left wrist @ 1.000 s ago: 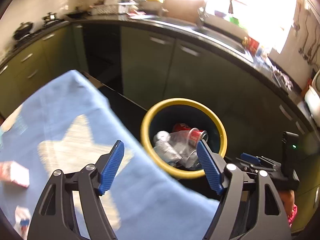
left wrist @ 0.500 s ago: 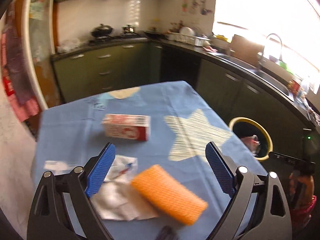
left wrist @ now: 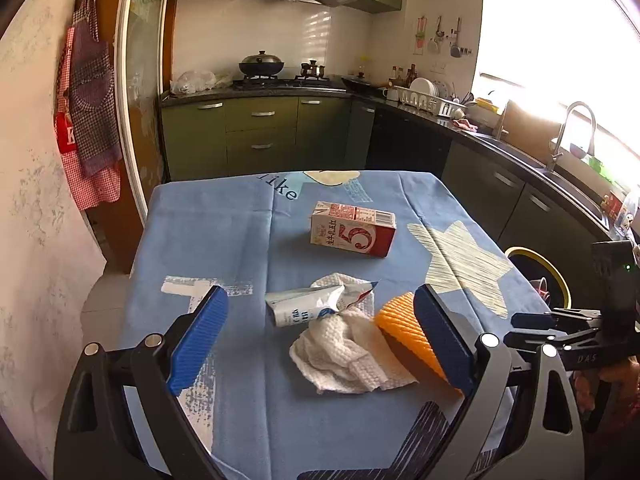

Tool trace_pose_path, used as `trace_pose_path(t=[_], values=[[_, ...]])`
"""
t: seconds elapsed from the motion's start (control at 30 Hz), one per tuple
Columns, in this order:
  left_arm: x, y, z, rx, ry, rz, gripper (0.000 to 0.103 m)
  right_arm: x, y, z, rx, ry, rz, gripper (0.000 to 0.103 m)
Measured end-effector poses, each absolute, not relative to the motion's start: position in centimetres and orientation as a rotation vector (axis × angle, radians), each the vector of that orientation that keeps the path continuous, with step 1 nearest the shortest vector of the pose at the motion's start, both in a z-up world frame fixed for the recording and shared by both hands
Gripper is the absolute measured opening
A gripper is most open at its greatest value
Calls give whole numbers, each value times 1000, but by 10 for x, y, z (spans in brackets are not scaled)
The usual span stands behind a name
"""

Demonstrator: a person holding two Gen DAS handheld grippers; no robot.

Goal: Collect trash
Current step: 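Grasp the orange foam net with the right gripper, then carry the orange foam net over the bin and open the right gripper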

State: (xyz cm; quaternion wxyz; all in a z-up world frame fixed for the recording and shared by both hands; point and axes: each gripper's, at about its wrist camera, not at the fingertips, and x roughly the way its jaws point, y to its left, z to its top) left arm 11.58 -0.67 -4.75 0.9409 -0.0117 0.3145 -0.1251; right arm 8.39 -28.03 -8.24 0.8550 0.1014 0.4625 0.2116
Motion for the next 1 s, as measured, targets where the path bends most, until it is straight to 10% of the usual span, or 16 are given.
trace_pose_path(t=[0.73,1.0], values=[[123,18,-80,-76,703,-269,93,108,-219,-110,62,1053,432,60],[124,13,-81,-66,708,-280,93,106,-219,-104,66,1026,439,25]])
